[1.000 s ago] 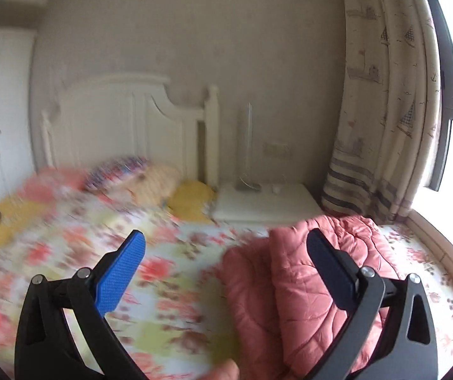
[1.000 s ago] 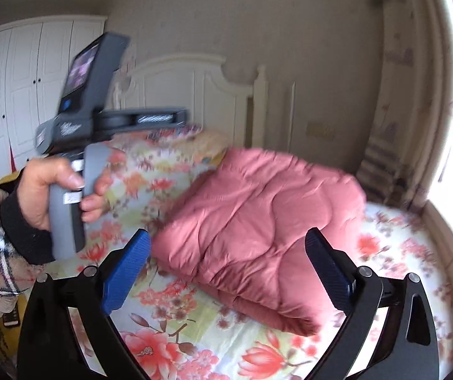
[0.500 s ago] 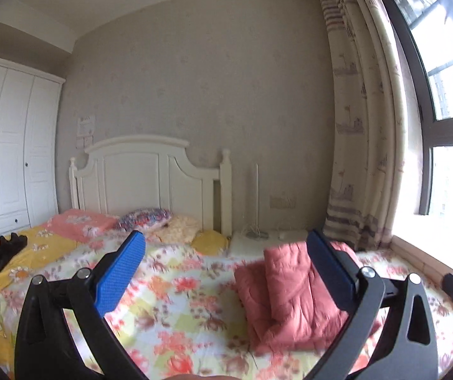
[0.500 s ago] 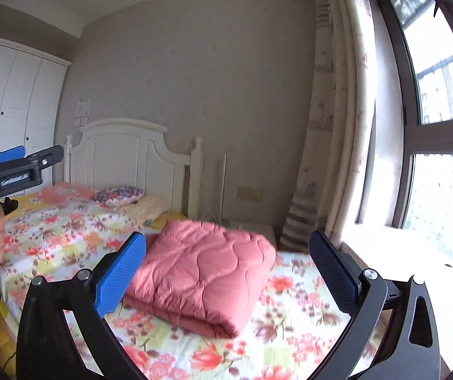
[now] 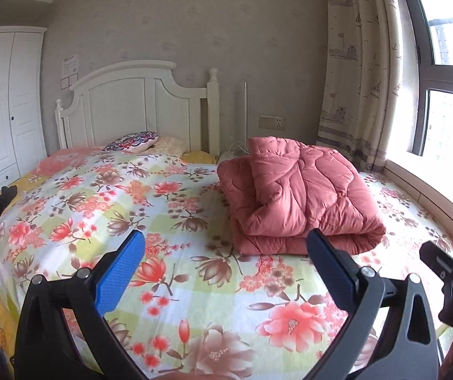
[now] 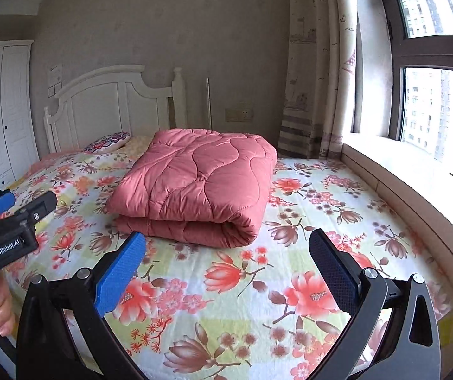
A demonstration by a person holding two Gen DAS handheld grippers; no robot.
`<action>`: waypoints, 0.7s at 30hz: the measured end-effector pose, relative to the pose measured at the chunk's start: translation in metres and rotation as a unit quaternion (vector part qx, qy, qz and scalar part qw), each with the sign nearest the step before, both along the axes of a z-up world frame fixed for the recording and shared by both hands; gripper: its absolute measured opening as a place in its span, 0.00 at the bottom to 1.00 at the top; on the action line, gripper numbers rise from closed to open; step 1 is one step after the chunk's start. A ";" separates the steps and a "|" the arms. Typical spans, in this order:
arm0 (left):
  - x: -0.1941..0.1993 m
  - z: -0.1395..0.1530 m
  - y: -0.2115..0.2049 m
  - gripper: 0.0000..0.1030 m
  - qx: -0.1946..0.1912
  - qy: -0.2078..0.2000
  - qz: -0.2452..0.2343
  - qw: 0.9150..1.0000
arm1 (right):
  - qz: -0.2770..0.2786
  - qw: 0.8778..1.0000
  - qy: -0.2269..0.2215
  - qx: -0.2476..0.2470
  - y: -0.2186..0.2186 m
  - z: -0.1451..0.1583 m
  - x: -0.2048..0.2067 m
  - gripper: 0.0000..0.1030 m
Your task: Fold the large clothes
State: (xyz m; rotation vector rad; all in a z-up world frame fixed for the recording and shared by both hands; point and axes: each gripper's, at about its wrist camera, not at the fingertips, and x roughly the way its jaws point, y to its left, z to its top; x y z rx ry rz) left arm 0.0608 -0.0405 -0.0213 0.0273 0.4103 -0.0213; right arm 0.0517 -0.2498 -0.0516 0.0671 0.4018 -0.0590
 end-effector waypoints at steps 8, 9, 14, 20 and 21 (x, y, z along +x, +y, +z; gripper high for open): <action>-0.001 -0.002 -0.002 0.98 -0.003 0.005 -0.008 1.000 | 0.007 1.000 0.005 -0.003 0.007 -0.004 0.003 0.96; -0.001 -0.002 -0.002 0.98 -0.002 0.006 -0.007 1.000 | 0.007 1.000 0.005 -0.004 0.008 -0.004 0.003 0.96; -0.001 -0.003 -0.001 0.98 -0.003 0.009 -0.006 1.000 | 0.009 1.000 0.009 -0.001 0.009 -0.007 0.004 0.96; -0.001 -0.004 -0.001 0.98 -0.003 0.009 -0.006 1.000 | 0.010 1.000 0.013 0.002 0.009 -0.009 0.006 0.96; -0.001 -0.004 -0.001 0.98 -0.003 0.009 -0.006 1.000 | 0.010 1.000 0.013 0.003 0.009 -0.009 0.006 0.96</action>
